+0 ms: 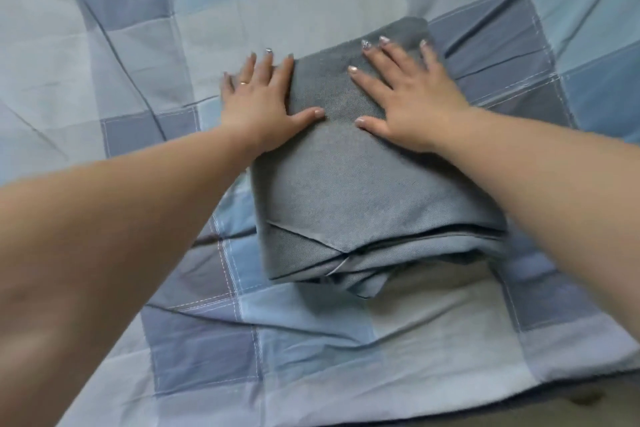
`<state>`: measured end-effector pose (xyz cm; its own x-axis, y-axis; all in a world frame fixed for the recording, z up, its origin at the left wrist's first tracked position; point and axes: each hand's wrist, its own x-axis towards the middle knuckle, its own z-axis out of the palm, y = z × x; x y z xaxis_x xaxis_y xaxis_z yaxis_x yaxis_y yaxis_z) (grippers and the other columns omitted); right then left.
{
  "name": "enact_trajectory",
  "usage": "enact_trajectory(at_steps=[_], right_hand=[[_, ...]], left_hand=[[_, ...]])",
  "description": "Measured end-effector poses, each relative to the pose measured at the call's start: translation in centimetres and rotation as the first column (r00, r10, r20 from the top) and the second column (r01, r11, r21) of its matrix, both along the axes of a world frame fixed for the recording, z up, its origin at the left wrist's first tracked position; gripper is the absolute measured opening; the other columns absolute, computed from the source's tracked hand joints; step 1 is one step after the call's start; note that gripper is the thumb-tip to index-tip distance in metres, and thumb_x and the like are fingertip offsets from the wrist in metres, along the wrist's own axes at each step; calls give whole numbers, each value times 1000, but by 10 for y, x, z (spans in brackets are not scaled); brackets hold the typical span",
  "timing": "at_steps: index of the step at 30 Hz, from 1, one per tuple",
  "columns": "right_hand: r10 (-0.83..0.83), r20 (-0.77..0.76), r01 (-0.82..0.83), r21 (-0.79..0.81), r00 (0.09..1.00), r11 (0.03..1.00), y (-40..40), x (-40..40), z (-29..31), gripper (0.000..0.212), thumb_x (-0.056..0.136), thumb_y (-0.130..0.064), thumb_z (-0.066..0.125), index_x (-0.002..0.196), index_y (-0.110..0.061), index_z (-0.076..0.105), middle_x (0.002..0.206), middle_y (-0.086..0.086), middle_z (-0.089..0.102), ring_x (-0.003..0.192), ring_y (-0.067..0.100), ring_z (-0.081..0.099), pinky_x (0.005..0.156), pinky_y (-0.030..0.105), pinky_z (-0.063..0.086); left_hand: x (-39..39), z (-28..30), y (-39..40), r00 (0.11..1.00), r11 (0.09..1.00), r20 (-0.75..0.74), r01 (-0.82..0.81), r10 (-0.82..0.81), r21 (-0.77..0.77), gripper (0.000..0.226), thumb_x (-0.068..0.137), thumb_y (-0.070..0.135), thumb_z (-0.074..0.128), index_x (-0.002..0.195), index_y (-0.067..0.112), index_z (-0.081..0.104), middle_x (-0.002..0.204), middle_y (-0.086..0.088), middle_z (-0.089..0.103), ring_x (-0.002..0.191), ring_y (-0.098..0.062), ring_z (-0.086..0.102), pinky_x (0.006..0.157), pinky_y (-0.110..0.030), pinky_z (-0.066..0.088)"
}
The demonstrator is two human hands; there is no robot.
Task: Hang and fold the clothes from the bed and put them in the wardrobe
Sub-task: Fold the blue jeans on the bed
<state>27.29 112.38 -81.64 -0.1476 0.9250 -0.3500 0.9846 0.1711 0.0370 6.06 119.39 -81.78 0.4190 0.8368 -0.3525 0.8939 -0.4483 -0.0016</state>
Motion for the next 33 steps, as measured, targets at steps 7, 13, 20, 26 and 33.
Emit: enact_trajectory(at_steps=[7,13,20,26,33], right_hand=[[-375,-344,407,22,861,913,-40,-69,11,66,92,-43,45,150,-23,21,160,8,5,148,24,0,114,55,-2],[-84,-288,119,104,954,987,-110,-16,-12,62,86,-50,39,137,-15,49,148,14,39,137,30,37,111,49,24],[-729,-599,787,-251,331,564,-95,21,10,68,86,-39,65,143,-15,37,140,5,48,126,18,46,99,22,33],[-826,-530,557,-752,-193,352,-81,29,15,23,84,-33,69,102,-18,66,103,2,71,84,13,67,78,28,54],[-827,-475,506,-815,-302,283,-102,17,34,16,82,-26,71,94,-15,67,94,2,71,79,13,68,67,27,54]], left_hand=[[5,10,-86,952,991,281,95,-119,98,68,90,49,36,147,10,34,156,-13,27,146,-31,18,114,-57,7],[-45,-18,-114,933,981,308,157,-186,118,69,89,54,39,144,11,40,153,-13,33,144,-27,25,118,-39,5],[-38,5,-113,178,570,598,-594,782,-568,81,80,39,73,146,19,31,140,0,45,130,-12,45,115,-33,29],[-61,10,-104,-45,233,266,-357,963,-904,31,85,34,69,111,17,63,103,2,72,100,-18,68,88,-37,54],[-66,31,-102,4,227,241,-344,971,-911,22,84,25,71,103,14,65,98,-3,72,88,-20,68,82,-39,55]])
